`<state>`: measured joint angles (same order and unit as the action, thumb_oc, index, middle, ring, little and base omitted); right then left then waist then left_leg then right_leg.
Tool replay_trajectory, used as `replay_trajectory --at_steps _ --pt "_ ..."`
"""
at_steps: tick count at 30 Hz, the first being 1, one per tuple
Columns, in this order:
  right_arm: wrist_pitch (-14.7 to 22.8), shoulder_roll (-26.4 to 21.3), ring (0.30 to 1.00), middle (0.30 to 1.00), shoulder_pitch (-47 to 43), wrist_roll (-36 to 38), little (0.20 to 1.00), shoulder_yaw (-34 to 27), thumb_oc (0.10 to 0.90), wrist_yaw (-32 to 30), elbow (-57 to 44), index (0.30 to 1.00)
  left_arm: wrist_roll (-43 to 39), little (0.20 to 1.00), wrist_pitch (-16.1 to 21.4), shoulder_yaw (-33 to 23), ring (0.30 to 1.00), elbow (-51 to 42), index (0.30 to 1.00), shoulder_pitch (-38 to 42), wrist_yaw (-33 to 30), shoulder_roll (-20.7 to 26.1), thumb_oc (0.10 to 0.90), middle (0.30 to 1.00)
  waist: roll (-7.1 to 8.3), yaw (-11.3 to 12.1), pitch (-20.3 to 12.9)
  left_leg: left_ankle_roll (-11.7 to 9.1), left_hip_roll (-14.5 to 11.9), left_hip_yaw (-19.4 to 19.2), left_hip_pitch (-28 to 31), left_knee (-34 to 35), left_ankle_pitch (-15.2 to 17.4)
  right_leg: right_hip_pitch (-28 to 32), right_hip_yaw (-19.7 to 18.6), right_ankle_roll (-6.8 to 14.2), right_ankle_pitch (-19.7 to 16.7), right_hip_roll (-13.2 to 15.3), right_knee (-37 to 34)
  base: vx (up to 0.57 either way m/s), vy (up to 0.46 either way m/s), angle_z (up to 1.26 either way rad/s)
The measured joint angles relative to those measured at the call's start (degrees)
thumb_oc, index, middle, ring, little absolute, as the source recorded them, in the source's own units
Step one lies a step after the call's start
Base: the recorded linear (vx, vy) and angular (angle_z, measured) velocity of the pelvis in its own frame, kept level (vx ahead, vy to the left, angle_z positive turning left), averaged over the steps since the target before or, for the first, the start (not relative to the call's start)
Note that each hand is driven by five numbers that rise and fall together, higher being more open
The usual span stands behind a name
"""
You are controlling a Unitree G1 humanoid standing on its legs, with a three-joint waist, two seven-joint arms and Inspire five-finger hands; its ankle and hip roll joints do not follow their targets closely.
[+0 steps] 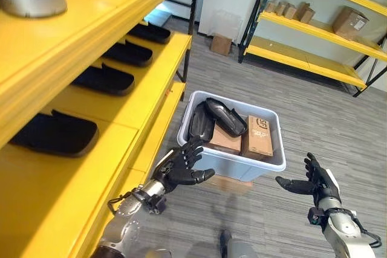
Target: Move parts from the plastic box to the shelf.
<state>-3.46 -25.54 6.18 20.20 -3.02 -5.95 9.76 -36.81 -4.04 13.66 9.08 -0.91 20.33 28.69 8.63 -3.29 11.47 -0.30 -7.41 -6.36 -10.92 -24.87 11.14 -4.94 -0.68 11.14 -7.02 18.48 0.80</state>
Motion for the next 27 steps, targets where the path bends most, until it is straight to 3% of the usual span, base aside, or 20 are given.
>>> replay_trajectory --at_steps 3,6,8,12,15,19,24,26,27 --pt "-0.8 -0.1 1.0 1.0 4.0 0.0 1.0 -0.8 0.9 2.6 -2.4 1.0 -0.1 1.0 -0.5 -2.5 1.0 -3.6 1.0 -7.8 0.0 2.2 0.9 1.0 0.04 1.0 1.0 -1.7 -1.6 1.8 0.0 2.5 -1.5 4.5 4.8 0.2 -0.2 -0.5 -5.8 0.05 -0.456 0.43" --pt "-0.8 -0.3 1.0 1.0 4.2 -1.0 1.0 0.1 0.9 3.8 -4.9 1.0 -1.2 1.0 -0.6 -4.6 1.0 -6.4 1.0 -12.2 -0.7 4.6 0.9 1.0 1.52 2.1 1.7 -3.0 -2.0 0.4 0.0 4.0 -3.5 3.1 7.6 -1.0 0.5 -1.6 -1.7 0.06 -0.2 -0.03" --pt "-1.0 -2.4 1.0 1.0 0.8 -1.0 1.0 0.3 0.9 4.7 -4.7 1.0 -1.2 1.0 -1.0 -4.9 1.0 -5.9 1.0 -12.7 -1.8 2.4 0.9 1.0 -1.64 1.2 4.1 -4.6 -4.8 0.1 1.3 7.5 -5.3 3.0 7.7 -0.6 0.2 -4.9 -0.7 0.07 -0.174 -0.05" --pt "-1.9 -10.9 1.0 1.0 -0.2 -2.0 1.0 -0.2 0.9 4.9 -4.7 1.0 -1.2 1.0 -1.0 -4.4 1.0 -8.9 1.0 -13.6 0.4 -1.3 0.9 1.0 -7.08 -1.7 5.2 -4.7 -8.0 -1.8 8.1 20.1 -12.3 3.0 8.7 -3.1 1.4 -8.8 0.1 0.05 -0.147 -0.1" --pt "-1.9 -13.4 1.0 1.0 -0.3 -2.3 1.0 -0.6 0.9 4.9 -4.7 1.0 -1.2 1.0 -0.8 -4.9 1.0 -9.5 1.0 -12.3 0.4 -1.4 0.9 1.0 -8.54 -3.4 5.0 -6.2 -8.7 -2.5 10.3 22.9 -13.7 3.0 8.1 -3.6 2.6 -9.9 1.4 0.03 -0.138 -0.12" --pt "-1.7 -13.4 1.0 1.0 -1.4 -5.3 1.0 0.3 0.9 5.4 -4.7 1.0 -1.2 1.0 -0.5 -5.0 1.0 -9.5 1.0 -8.9 0.4 -1.3 0.9 1.0 -8.26 -4.5 5.5 -8.2 -8.4 -3.0 10.5 23.9 -14.9 0.2 7.1 -3.3 5.0 -9.6 5.9 0.01 -0.214 -0.03" --pt "-0.8 -13.5 1.0 1.0 -5.6 -9.3 1.0 2.2 0.9 7.5 -4.9 1.0 -1.4 1.0 -0.2 -5.2 1.0 -9.1 1.0 -8.5 -0.9 -0.6 0.9 1.0 -9.95 -4.0 6.3 -7.5 -7.9 -2.6 10.5 23.9 -15.0 -4.1 6.5 -3.9 10.6 -8.5 16.0 0.02 -0.261 0.09" --pt "-0.5 -13.5 1.0 1.0 -6.7 -9.6 1.0 2.8 0.9 7.9 -5.0 1.0 -1.9 1.0 0.1 -5.3 1.0 -8.3 1.0 -8.5 -1.0 -0.8 0.9 1.0 -11.17 -3.1 6.9 -5.9 -8.3 -1.9 10.5 24.0 -16.4 -5.2 7.5 -5.2 13.7 -8.5 20.9 -0.01 -0.224 0.53" --pt "-0.5 -13.2 1.0 1.0 -6.4 -10.7 1.0 2.6 0.9 7.1 -5.2 1.0 -3.5 1.0 0.4 -5.2 1.0 -6.4 1.0 -7.2 -0.5 -1.5 0.9 1.0 -11.4 -3.9 7.2 -5.5 -8.0 -2.4 8.7 24.8 -20.5 -4.8 9.5 -6.4 15.6 -7.8 22.0 0.04 -0.122 1.21"
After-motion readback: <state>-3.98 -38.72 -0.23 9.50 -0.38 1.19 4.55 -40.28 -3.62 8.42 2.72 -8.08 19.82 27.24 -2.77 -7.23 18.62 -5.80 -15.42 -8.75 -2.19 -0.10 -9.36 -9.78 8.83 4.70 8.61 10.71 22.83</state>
